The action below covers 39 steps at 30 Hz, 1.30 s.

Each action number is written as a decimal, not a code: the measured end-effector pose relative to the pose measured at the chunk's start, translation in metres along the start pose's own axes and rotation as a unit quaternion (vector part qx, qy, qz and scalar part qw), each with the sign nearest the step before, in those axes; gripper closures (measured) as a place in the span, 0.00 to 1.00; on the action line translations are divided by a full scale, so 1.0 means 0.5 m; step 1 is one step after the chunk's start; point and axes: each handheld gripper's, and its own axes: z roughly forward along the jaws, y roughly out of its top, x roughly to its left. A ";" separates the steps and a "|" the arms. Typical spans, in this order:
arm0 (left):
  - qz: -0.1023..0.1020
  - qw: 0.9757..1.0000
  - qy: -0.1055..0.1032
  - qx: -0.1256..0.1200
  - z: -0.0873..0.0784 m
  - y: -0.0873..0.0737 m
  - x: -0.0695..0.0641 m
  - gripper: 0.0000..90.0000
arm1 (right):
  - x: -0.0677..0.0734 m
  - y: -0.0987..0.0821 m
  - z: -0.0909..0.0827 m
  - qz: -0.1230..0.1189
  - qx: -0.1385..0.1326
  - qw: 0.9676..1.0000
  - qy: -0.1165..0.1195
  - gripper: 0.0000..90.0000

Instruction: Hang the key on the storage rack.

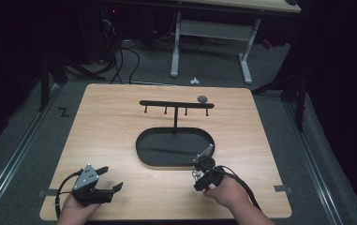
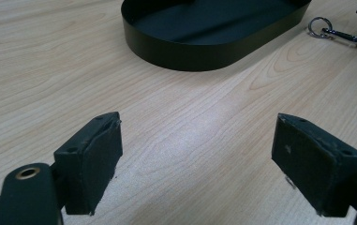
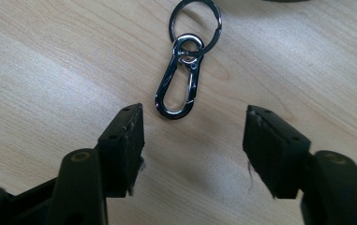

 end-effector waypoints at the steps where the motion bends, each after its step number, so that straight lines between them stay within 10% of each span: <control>1: 0.000 1.000 0.000 -0.001 0.001 0.000 0.000 0.19 | 0.001 0.003 0.001 -0.003 0.004 1.000 0.001 0.47; 23: 0.000 1.000 0.000 -0.002 0.000 0.000 0.003 0.19 | -0.001 0.061 0.031 0.002 0.059 0.998 0.034 0.66; 39: 0.005 1.000 -0.004 0.003 0.004 0.001 -0.003 0.19 | 0.007 0.080 0.042 -0.004 0.070 0.997 0.013 0.74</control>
